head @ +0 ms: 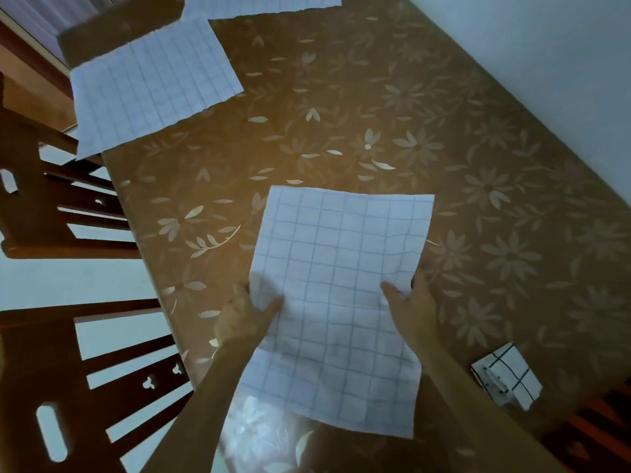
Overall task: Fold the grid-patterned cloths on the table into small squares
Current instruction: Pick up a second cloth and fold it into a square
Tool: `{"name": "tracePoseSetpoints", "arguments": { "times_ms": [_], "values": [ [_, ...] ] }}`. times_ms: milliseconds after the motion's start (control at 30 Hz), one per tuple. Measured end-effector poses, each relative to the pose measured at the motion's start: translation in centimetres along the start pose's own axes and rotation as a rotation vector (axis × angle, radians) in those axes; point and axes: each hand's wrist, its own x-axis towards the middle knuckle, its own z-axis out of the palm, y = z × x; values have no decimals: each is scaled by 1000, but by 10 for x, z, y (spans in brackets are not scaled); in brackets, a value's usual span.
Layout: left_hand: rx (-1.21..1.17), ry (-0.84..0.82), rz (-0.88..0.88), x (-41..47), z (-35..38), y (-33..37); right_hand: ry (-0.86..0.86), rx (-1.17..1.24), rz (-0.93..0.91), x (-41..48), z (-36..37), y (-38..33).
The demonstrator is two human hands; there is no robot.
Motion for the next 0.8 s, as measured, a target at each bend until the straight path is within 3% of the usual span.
{"name": "tracePoseSetpoints", "arguments": {
  "times_ms": [133, 300, 400, 500, 633, 800],
  "values": [
    [88, 3, 34, -3, 1, 11, -9, -94, -6, 15, -8, 0],
    [-313, 27, -13, 27, -7, 22, -122, -151, 133, 17, -13, 8],
    [-422, 8, 61, 39, -13, 30, -71, -124, 81, 16, -12, 10],
    [-363, 31, 202, 39, -20, 31, -38, -151, 42, 20, -16, 1],
    [-480, 59, 205, 29, -38, 19, 35, -111, -89, 15, -34, -23],
    [-600, 103, 363, -5, -72, 2, -1, 21, -202, -1, -47, -42]
  ]
}}
